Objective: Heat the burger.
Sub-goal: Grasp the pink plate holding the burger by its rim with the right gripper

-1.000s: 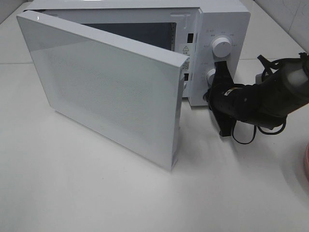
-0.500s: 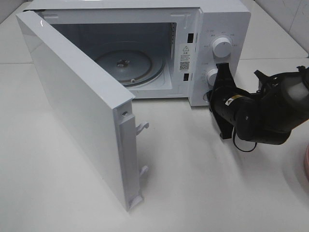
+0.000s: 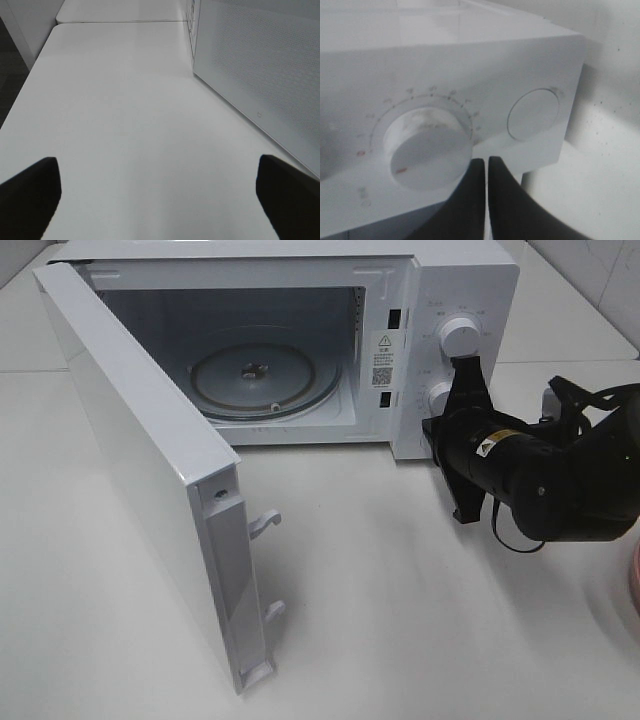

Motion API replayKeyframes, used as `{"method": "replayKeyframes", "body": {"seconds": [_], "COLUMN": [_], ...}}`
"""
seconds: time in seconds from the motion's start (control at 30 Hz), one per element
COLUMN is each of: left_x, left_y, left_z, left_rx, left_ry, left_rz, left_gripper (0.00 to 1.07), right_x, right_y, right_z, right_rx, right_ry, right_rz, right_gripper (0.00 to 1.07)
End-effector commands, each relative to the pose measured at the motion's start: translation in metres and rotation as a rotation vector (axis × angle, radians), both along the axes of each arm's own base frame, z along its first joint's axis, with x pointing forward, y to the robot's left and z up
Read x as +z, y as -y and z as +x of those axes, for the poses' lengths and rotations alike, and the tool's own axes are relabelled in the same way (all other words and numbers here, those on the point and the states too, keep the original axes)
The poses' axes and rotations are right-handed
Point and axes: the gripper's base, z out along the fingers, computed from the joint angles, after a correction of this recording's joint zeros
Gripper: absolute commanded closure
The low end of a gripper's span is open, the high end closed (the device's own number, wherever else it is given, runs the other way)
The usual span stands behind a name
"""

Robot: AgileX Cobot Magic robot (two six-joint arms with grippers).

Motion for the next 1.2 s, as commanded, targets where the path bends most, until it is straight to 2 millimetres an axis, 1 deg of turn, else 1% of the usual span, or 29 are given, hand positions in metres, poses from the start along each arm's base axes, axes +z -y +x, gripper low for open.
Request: {"method": "replayKeyframes", "body": {"seconds": [0.03,0.17,0.23,0.33,0.4,0.5,0.57,0.6,0.67,0.73,0.77,0.87,0.9,0.97,1.03,1.13,1.2], "left_x": [0.000,0.000,0.000,0.000,0.000,0.000,0.000,0.000,0.000,0.000,0.000,0.000,0.000,0.000,0.000,0.000,0.000], "left_y": [0.001,0.001,0.001,0.001,0.001,0.001,0.001,0.001,0.001,0.001,0.001,0.001,0.001,0.001,0.001,0.001,0.001], "left_z": [-0.002,-0.002,-0.002,-0.002,-0.002,-0.002,-0.002,-0.002,-0.002,-0.002,-0.002,-0.002,-0.002,-0.002,-0.002,-0.002,-0.002], "left_rx": [-0.006,-0.006,-0.006,-0.006,-0.006,-0.006,-0.006,-0.006,-0.006,-0.006,-0.006,-0.006,-0.006,-0.006,-0.006,-0.006,-0.006], "left_ry": [0.017,0.017,0.017,0.017,0.017,0.017,0.017,0.017,0.017,0.017,0.017,0.017,0.017,0.017,0.017,0.017,0.017], "left_rz": [-0.005,-0.005,-0.005,-0.005,-0.005,-0.005,-0.005,-0.005,-0.005,-0.005,-0.005,-0.005,-0.005,-0.005,-0.005,-0.005,-0.005], "left_gripper": [0.09,0.09,0.09,0.09,0.09,0.09,0.09,0.09,0.09,0.09,0.09,0.09,0.09,0.09,0.09,0.09,0.09], "right_x": [0.019,0.024,0.030,0.033,0.045,0.049,0.059,0.059,0.073,0.077,0.081,0.083,0.087,0.089,0.095,0.095,0.098], "right_y": [-0.001,0.001,0.004,0.005,0.005,0.006,0.010,0.010,0.021,0.024,0.030,0.033,0.041,0.044,0.056,0.059,0.070], "right_z": [-0.007,-0.015,-0.023,-0.025,-0.033,-0.035,-0.039,-0.039,-0.045,-0.046,-0.049,-0.050,-0.053,-0.055,-0.061,-0.063,-0.070], "right_rx": [0.060,0.086,0.130,0.148,0.236,0.261,0.322,0.322,0.404,0.420,0.464,0.481,0.519,0.539,0.617,0.638,0.738], "right_ry": [0.059,0.029,-0.020,-0.034,-0.062,-0.061,-0.060,-0.060,-0.056,-0.052,-0.055,-0.065,-0.076,-0.078,-0.105,-0.118,-0.147], "right_rz": [-0.006,-0.039,-0.109,-0.133,-0.248,-0.280,-0.374,-0.374,-0.512,-0.542,-0.615,-0.639,-0.699,-0.727,-0.830,-0.850,-0.956], "right_gripper": [1.07,1.07,1.06,1.07,1.06,1.06,1.06,1.06,1.06,1.06,1.06,1.06,1.06,1.06,1.05,1.05,1.04]}}
